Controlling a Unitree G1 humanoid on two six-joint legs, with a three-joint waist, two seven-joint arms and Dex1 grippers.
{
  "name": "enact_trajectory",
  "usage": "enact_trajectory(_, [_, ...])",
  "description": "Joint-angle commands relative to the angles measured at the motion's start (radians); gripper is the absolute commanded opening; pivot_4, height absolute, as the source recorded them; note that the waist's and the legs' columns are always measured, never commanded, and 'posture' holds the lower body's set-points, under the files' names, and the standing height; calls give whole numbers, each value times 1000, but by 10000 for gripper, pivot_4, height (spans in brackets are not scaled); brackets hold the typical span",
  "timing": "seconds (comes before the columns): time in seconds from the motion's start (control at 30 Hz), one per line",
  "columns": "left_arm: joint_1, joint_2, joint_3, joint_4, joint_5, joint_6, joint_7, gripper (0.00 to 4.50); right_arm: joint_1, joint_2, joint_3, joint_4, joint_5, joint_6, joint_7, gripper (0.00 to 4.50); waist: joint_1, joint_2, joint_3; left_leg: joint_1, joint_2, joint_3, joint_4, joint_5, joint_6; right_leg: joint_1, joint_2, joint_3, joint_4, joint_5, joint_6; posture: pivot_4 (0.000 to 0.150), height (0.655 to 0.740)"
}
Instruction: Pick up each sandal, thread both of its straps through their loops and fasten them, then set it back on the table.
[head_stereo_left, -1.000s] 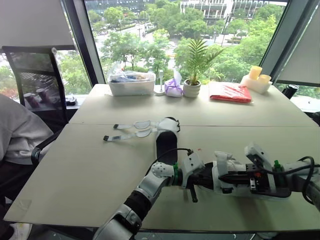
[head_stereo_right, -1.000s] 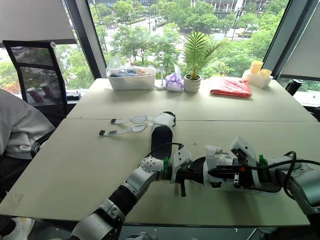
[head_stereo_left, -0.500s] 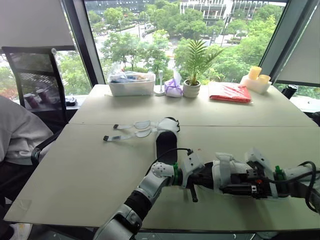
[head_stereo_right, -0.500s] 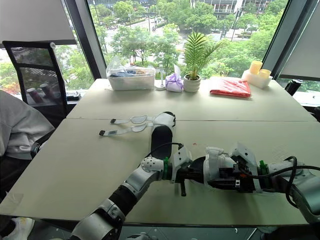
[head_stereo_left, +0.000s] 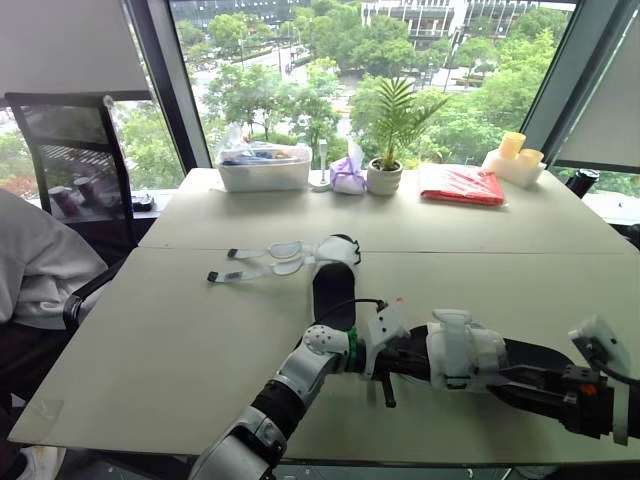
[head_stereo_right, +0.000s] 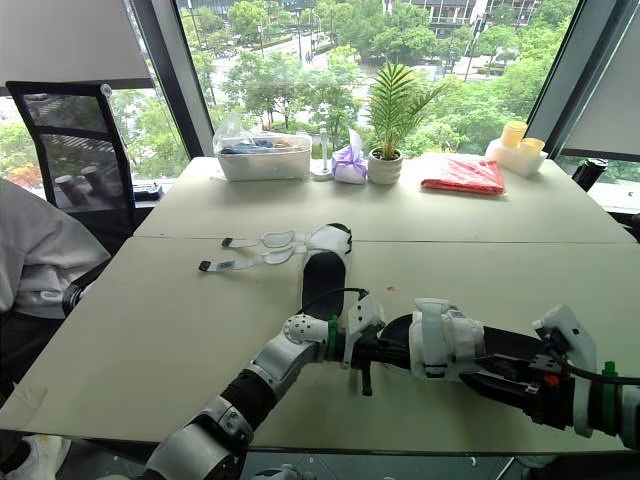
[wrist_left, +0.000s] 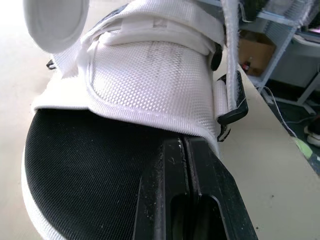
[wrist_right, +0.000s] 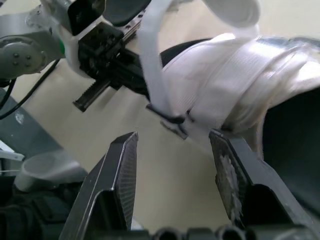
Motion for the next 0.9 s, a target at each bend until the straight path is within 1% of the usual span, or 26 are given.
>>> enact_trajectory(0.03, [-2,-23,-25,15,12,-6,-17,0,29,18,31,-36,-35,-63,-20,23889,0,0,0,1,0,0,0,0,0,1,0,0,0,0,0,1500,7388])
enact_trajectory(0.27, [2,-22,-15,16,15,-5,-7,0,13,17,105,20,-76,-133,-22,23889,1,-1,0,1,0,0,1,0,0,1,0,0,0,0,0,1500,7388])
enact_trajectory(0.43, [-4,-24,-9,22,16,-8,2,0,-32,22,177,59,-93,-162,-36,23889,0,-1,0,1,0,0,1,0,0,1,0,0,0,0,0,1500,7388])
enact_trajectory(0.83, [-1,-19,-1,15,16,1,23,0,-105,53,283,84,-74,-150,-60,23889,-5,-1,1,3,0,0,2,0,0,3,0,0,0,0,1,1500,7388])
enact_trajectory(0.9, [0,-18,0,13,16,2,24,0,-115,70,290,95,-75,-156,-70,18960,-6,-2,1,3,0,0,2,0,0,3,0,0,0,0,1,1500,7388])
